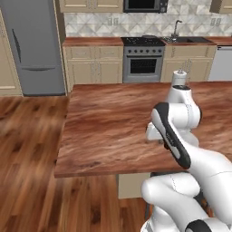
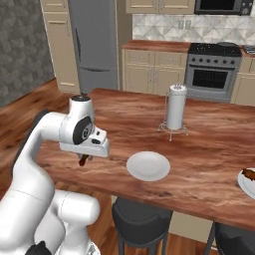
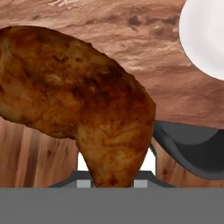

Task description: Take the chicken drumsticks from the pan and place one on each plate on the dining counter.

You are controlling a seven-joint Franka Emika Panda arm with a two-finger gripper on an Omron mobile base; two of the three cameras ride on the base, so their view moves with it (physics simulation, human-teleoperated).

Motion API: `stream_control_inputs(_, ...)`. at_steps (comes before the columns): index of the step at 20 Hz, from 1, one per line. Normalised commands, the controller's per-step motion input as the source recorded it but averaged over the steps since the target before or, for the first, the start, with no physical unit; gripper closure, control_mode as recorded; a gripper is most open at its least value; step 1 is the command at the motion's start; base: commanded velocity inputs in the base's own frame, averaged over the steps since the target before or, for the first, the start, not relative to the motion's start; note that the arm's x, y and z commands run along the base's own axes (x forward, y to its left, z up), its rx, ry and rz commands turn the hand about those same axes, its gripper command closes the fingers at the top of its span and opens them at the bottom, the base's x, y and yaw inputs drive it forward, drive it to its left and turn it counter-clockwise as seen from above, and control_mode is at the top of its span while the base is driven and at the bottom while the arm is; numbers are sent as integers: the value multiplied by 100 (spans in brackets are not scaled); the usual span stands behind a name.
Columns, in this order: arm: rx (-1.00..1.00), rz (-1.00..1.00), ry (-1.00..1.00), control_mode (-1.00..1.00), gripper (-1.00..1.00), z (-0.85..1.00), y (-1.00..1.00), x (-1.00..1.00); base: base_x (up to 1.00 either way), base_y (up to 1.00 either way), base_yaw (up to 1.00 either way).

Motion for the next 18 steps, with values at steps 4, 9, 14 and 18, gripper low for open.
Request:
stream_control_inputs(4,0,-23,27,-100,100,-4,-62,56,0,0,0)
stream_control_inputs(9,0,-17,24,-100,100,-2,-66,60,0,0,0)
stream_control_inputs(14,-1,-16,26,-100,100,-23,-62,64,0,0,0)
stream_control_inputs(18,0,-17,8,-100,100,-49,-54,39,0,0,0)
